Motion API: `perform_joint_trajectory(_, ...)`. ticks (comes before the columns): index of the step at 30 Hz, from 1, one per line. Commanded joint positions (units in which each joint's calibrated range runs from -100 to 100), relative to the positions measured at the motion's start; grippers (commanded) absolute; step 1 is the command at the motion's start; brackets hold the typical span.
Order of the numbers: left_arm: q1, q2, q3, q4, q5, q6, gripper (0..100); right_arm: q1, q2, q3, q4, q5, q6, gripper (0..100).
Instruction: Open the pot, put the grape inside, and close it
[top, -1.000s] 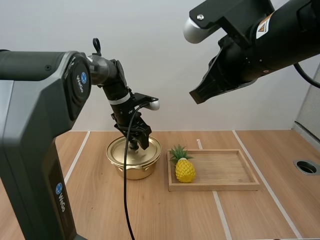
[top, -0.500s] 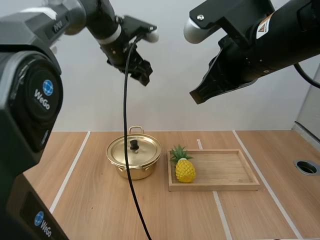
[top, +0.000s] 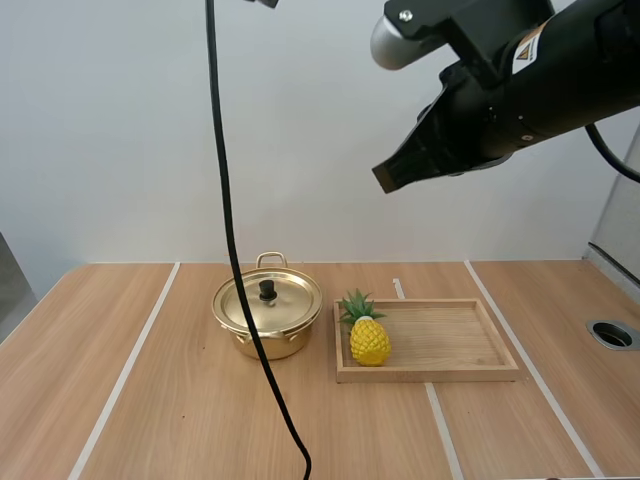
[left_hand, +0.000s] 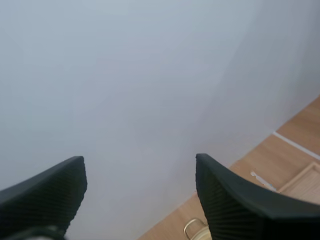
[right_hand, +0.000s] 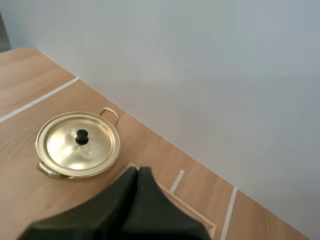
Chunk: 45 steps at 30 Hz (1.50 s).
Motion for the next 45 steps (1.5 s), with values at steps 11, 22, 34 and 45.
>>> perform_joint_trajectory(11, -0.11, -10.91, -0.48, 3.71, 0.0, -6.23, 100, -0.31, -4.35, -15.9, -30.41, -10.18, 39.95, 0)
perform_joint_trajectory(22, -0.11, -18.18, -0.48, 6.29, -0.14, -7.79, 1, -0.31, -5.01, -17.47, -30.29, -10.8, 39.95, 0)
perform_joint_trajectory(34, -0.11, -34.31, 8.47, 8.91, -16.08, -13.99, 0, -4.62, -9.7, -17.47, -26.17, -10.6, 36.26, 0)
perform_joint_trajectory(45, -0.11, -52.72, 33.78, 20.69, -32.84, -25.32, 0, -8.47, -16.86, -11.01, -19.32, -12.07, 33.97, 0)
